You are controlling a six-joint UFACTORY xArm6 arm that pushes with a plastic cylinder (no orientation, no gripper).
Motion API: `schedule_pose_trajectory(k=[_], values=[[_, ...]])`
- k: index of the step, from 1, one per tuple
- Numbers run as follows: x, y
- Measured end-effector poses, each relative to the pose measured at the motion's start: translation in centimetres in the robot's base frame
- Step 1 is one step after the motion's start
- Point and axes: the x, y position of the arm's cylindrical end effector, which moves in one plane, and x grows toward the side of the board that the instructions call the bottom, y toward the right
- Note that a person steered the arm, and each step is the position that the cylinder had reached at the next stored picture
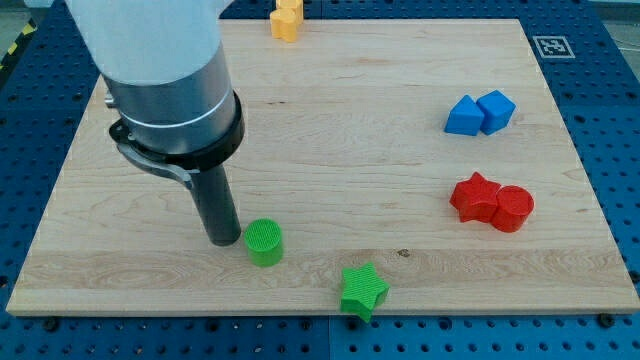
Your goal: Move the green circle to the top left of the green star
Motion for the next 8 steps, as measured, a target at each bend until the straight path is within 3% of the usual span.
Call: schedule_pose_trajectory(k=[3, 8], values=[[0.0, 3.9], [1.4, 5.0]])
